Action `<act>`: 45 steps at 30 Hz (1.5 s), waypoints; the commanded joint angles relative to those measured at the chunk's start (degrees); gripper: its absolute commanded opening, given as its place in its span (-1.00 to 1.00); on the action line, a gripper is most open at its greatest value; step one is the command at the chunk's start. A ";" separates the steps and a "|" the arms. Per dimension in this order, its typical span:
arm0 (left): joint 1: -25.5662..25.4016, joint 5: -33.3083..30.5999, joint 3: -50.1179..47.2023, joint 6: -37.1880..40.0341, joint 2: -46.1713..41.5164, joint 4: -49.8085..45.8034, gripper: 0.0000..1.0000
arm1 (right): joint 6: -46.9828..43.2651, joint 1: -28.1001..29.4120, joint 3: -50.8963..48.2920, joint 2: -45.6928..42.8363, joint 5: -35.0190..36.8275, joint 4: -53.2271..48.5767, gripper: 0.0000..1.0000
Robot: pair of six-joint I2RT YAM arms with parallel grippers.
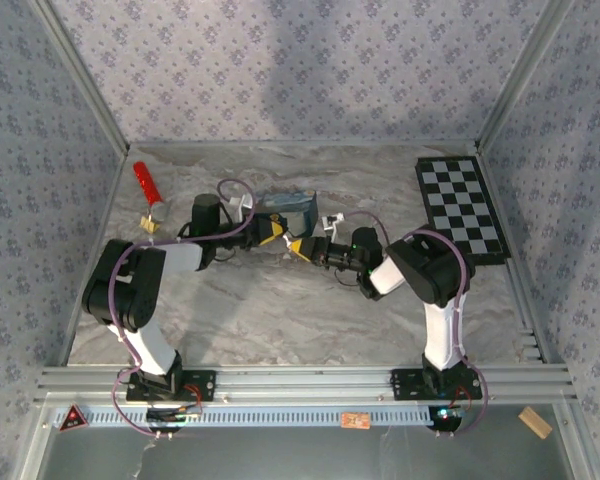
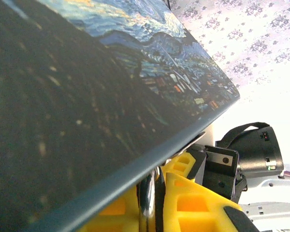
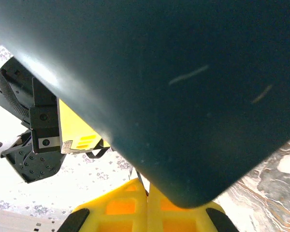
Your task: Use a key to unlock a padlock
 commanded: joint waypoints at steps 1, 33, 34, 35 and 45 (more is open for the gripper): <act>-2.01 9.93 1.58 3.17 -2.22 1.77 -1.00 | -1.07 -2.53 -0.17 -1.75 5.80 0.24 -1.00; -2.38 9.31 1.72 5.04 -2.99 -0.93 -1.00 | -1.90 1.69 0.15 -2.14 9.51 0.19 -1.00; -2.37 9.08 1.76 5.26 -3.06 -1.26 -1.00 | -2.19 1.27 -0.36 -2.51 9.60 0.25 -1.00; -2.35 8.77 1.80 5.74 -3.14 -1.84 -1.00 | -2.30 0.93 -0.88 -2.66 9.70 0.21 -1.00; 0.36 0.17 2.67 15.34 -7.57 -15.64 -1.00 | -4.30 -1.06 -6.20 -5.36 9.30 0.23 -1.00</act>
